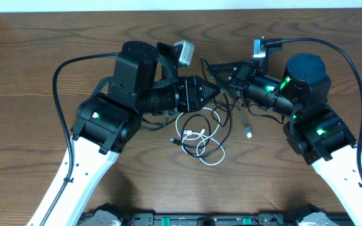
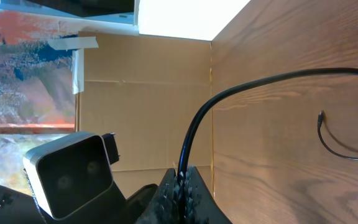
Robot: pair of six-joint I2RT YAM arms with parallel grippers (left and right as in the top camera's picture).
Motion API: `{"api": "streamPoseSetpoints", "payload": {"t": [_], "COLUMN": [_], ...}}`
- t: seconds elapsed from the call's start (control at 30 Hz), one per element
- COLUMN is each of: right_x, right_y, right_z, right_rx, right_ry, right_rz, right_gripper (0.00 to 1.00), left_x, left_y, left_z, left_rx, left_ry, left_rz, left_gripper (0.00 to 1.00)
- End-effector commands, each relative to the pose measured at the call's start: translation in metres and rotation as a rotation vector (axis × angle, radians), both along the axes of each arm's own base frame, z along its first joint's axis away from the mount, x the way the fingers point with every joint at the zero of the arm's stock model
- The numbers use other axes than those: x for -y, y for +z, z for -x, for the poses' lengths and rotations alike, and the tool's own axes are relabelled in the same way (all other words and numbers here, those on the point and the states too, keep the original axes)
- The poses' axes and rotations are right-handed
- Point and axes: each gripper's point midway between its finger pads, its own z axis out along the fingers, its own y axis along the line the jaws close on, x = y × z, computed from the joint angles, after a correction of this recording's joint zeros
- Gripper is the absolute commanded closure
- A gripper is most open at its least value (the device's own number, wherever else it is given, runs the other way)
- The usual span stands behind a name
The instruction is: Untangle cables
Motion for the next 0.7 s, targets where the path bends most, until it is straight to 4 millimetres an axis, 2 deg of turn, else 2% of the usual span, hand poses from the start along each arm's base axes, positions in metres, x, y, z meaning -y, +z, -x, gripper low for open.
{"api": "streamPoseSetpoints", "payload": {"t": [0.0,0.17,0.67], "right_x": [-0.001,0.018,0.007], "right_y": [-0.005,-0.032,-0.013], "right_z": [0.000,-0.014,-0.008], "right_rx": [-0.028,-0.097,-0.100], "right_ry": [-0.009,-0.145,-0.082], "right_rz": [0.011,0.102,0.003], "right_gripper": [0.98,0.99,0.98], "left_x": [0.006,0.005,0.006], "left_y": [0.006,0.018,0.016], "left_z": [0.007,0.009,0.007], "left_rx": [0.009,0.032,0.033], "left_ry": [-0.050,-0.047,-0.045], "left_rz": [0.033,0.060,0.056], "left_gripper": [0.67,0.67,0.66]}}
